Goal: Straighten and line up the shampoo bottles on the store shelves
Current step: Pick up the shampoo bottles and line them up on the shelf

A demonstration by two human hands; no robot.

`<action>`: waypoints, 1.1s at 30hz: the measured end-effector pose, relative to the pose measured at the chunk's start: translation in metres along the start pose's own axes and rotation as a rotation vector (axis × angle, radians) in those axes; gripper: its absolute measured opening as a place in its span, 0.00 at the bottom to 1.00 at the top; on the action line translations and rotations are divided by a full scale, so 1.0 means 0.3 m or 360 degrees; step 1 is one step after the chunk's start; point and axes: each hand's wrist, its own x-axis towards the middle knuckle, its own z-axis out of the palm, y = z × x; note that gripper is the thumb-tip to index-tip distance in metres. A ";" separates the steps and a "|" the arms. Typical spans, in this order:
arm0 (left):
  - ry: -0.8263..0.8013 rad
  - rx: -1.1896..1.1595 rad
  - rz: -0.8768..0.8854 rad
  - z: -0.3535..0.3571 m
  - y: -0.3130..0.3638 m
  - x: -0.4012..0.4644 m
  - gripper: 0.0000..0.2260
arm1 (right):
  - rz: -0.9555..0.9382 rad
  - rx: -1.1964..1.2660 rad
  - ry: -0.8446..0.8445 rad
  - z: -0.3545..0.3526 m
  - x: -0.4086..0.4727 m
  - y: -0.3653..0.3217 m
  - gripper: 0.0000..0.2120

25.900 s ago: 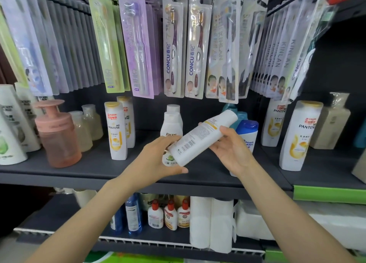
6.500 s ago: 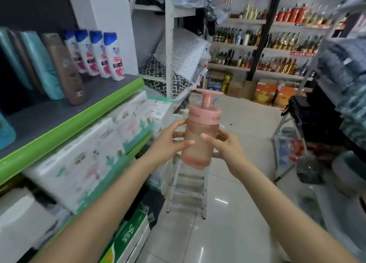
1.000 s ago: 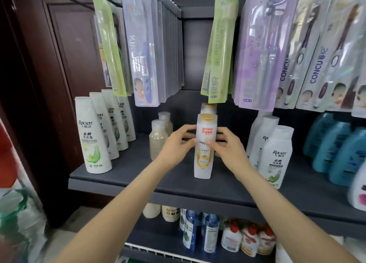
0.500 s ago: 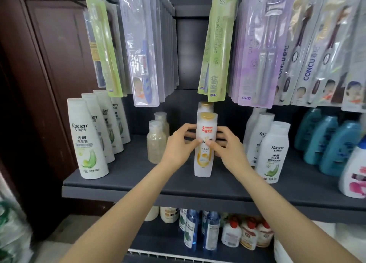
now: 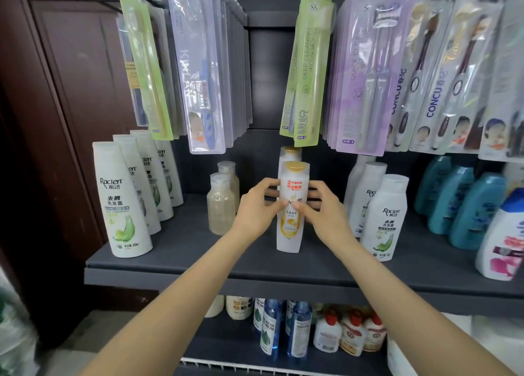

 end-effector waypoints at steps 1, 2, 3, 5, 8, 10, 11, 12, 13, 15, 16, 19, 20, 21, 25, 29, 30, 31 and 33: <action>0.0002 0.0008 0.0000 0.003 0.000 -0.001 0.18 | -0.0022 -0.0034 0.0034 0.002 -0.005 0.002 0.22; 0.0002 0.0010 -0.0001 0.004 0.000 -0.003 0.18 | -0.0058 -0.0085 0.0102 0.004 -0.014 0.002 0.23; 0.0007 0.0011 -0.0002 0.002 0.000 -0.006 0.18 | -0.0108 -0.0143 0.0193 0.006 -0.025 0.000 0.24; 0.0050 0.0018 -0.0009 -0.016 -0.003 -0.013 0.17 | -0.0254 -0.0245 0.0362 0.009 -0.045 -0.014 0.23; 0.0147 0.0001 -0.0014 -0.060 -0.017 -0.028 0.13 | -0.0388 -0.0299 0.0368 0.027 -0.062 -0.048 0.16; 0.0218 -0.0022 -0.0014 -0.094 -0.032 -0.041 0.10 | -0.0405 -0.0248 0.0249 0.059 -0.068 -0.080 0.12; 0.0260 -0.0024 -0.0013 -0.113 -0.042 -0.048 0.08 | -0.0411 -0.0216 0.0183 0.080 -0.071 -0.095 0.11; 0.0304 -0.0011 -0.0012 -0.133 -0.053 -0.055 0.08 | -0.0416 -0.0193 0.0120 0.103 -0.073 -0.109 0.11; 0.0349 0.0018 -0.0006 -0.153 -0.069 -0.060 0.07 | -0.0417 -0.0180 0.0058 0.129 -0.074 -0.121 0.12; 0.0451 0.0094 0.0004 -0.197 -0.109 -0.062 0.08 | -0.0418 -0.0180 -0.0050 0.182 -0.069 -0.139 0.13; 0.0500 0.0124 -0.0002 -0.219 -0.132 -0.057 0.09 | -0.0416 -0.0199 -0.0091 0.210 -0.062 -0.145 0.14; 0.0485 0.0192 -0.0085 -0.283 -0.197 -0.029 0.17 | -0.0350 -0.0293 -0.0150 0.288 -0.023 -0.145 0.19; 0.0405 0.0216 -0.0109 -0.299 -0.216 -0.018 0.20 | -0.0300 -0.0311 -0.0160 0.308 -0.010 -0.144 0.21; 0.0301 0.0231 -0.0130 -0.312 -0.235 -0.006 0.24 | -0.0243 -0.0316 -0.0171 0.327 0.002 -0.142 0.23; -0.0037 0.0170 -0.0152 -0.328 -0.298 0.030 0.28 | -0.0010 -0.0218 -0.0301 0.384 0.040 -0.121 0.29; -0.0138 0.0102 -0.0211 -0.315 -0.331 0.049 0.29 | 0.0080 -0.0110 -0.0450 0.413 0.066 -0.100 0.29; -0.0136 0.0097 -0.0214 -0.309 -0.334 0.052 0.29 | 0.0108 -0.0073 -0.0440 0.415 0.073 -0.096 0.28; -0.0122 0.0102 -0.0208 -0.304 -0.336 0.053 0.29 | 0.0136 -0.0033 -0.0422 0.416 0.080 -0.092 0.27; -0.0064 0.0115 -0.0174 -0.295 -0.334 0.053 0.28 | 0.0149 0.0017 -0.0406 0.414 0.093 -0.089 0.26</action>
